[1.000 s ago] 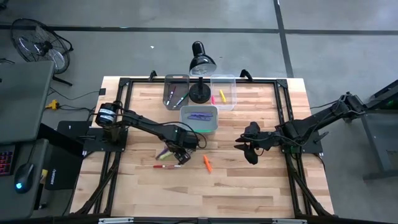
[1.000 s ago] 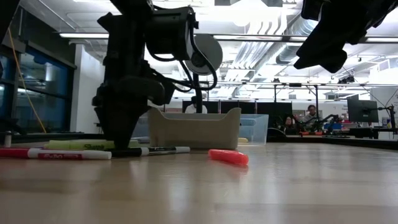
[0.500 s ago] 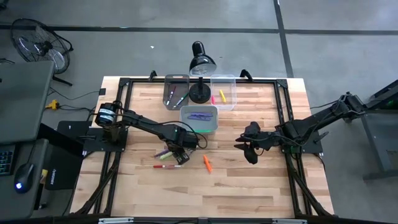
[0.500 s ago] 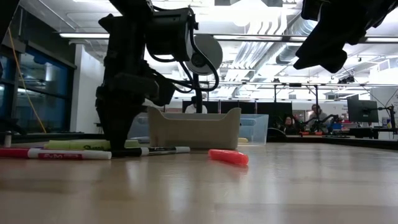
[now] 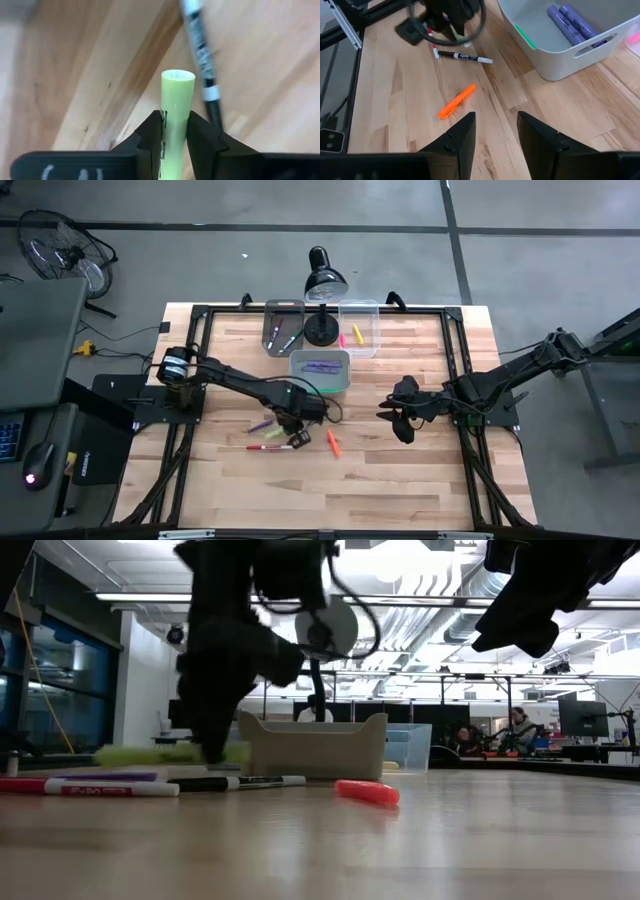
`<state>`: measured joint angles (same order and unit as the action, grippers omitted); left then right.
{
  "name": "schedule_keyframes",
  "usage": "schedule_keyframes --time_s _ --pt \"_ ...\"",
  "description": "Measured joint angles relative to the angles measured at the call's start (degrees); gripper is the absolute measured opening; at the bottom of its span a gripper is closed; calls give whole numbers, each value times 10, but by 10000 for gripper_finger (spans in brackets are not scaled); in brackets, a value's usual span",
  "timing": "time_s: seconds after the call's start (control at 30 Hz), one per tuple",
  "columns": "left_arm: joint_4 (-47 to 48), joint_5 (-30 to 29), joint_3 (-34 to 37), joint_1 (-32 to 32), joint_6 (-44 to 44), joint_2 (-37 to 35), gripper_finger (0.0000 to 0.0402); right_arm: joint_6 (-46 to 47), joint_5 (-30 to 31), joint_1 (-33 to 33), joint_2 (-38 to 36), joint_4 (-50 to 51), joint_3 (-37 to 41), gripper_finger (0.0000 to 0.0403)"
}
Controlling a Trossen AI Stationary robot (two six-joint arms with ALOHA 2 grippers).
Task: Pick & Place Markers
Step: Put the large light green marker into the gray bin
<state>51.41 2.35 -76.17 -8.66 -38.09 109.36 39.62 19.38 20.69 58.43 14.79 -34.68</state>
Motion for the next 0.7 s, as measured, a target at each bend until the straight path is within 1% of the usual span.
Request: schedule_keyframes --time_s 0.13,0.27,0.53,0.7 --pt "51 -30 -56 4 18 0 69 -5 -2 0 0 1 0 133" --pt "108 -71 -119 3 36 0 70 4 -7 0 0 3 0 133" --pt "154 -172 -232 6 95 -11 71 4 -9 0 0 4 0 133" --pt "153 -178 -274 32 139 -10 71 4 -9 0 0 4 0 133"
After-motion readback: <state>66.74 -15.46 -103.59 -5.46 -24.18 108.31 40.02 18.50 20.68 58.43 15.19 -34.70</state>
